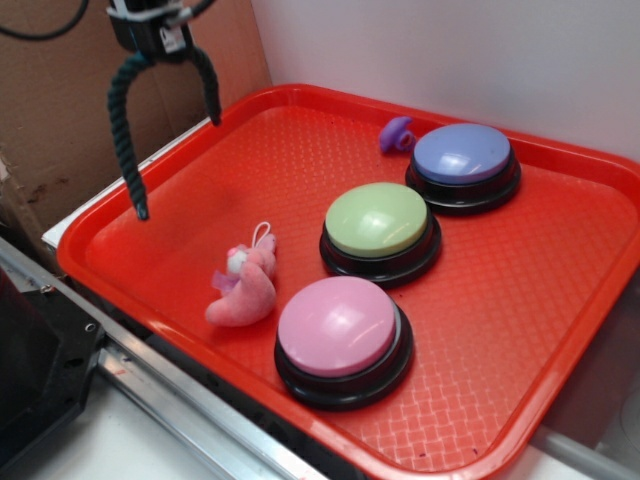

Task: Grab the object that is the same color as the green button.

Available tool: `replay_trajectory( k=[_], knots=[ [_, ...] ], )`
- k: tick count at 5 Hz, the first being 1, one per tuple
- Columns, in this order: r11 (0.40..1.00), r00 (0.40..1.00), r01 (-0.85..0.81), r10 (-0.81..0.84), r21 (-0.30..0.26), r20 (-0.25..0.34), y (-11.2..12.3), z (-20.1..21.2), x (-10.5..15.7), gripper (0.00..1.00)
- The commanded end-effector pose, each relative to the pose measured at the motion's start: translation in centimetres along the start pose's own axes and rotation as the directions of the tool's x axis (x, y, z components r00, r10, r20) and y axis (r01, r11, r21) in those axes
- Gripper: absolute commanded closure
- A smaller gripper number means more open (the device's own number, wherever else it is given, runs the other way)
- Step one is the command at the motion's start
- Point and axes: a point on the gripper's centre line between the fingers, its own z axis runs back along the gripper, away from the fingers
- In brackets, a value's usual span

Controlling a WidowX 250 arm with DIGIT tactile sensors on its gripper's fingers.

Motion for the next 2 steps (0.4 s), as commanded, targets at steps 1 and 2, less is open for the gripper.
replay_trajectory(
  k=[1, 2],
  knots=[
    [0.991, 0.983, -0.109, 0.095, 0.082, 0.155, -2.41, 4.48, 1.52, 1.00],
    [0.987, 0.984, -0.128, 0.114, 0.096, 0.135, -2.56, 3.87, 1.77, 1.00]
  ],
)
